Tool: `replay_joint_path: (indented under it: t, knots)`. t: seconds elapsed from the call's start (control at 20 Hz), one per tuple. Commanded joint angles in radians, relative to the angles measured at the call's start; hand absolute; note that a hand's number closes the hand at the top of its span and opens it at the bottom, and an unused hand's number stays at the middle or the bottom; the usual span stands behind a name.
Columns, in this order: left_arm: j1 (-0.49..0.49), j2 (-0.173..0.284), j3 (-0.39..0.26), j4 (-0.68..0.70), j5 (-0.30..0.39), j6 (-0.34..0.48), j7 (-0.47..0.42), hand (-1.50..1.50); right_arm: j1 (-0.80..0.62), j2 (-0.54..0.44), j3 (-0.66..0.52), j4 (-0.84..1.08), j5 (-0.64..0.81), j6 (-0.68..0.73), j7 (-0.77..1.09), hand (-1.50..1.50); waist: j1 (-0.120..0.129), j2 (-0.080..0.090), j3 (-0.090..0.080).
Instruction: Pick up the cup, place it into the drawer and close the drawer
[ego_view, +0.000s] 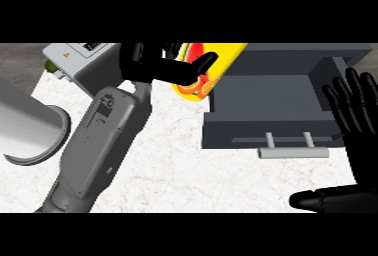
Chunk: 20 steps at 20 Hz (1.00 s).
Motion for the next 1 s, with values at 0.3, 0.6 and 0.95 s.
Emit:
replay_joint_path:
  t: [0.3, 0.6, 0.95]
  knots:
    - [-0.218, -0.05, -0.04, 0.305, 0.006, 0.099, -0.038, 1.5, -0.005, -0.02, -0.039, 0.045, -0.023, 0.031, -0.044, -1.5, -0.013, 0.003, 0.0]
    - [-0.248, -0.05, -0.178, 0.458, 0.151, 0.173, -0.172, 1.5, -0.065, 0.007, 0.013, 0.061, 0.02, -0.007, -0.018, -1.5, -0.038, 0.009, 0.0]
    - [-0.354, -0.051, -0.225, 0.601, 0.224, 0.188, -0.149, 1.5, -0.033, -0.002, -0.008, 0.109, -0.001, 0.038, -0.093, -1.5, -0.043, 0.01, 0.001]
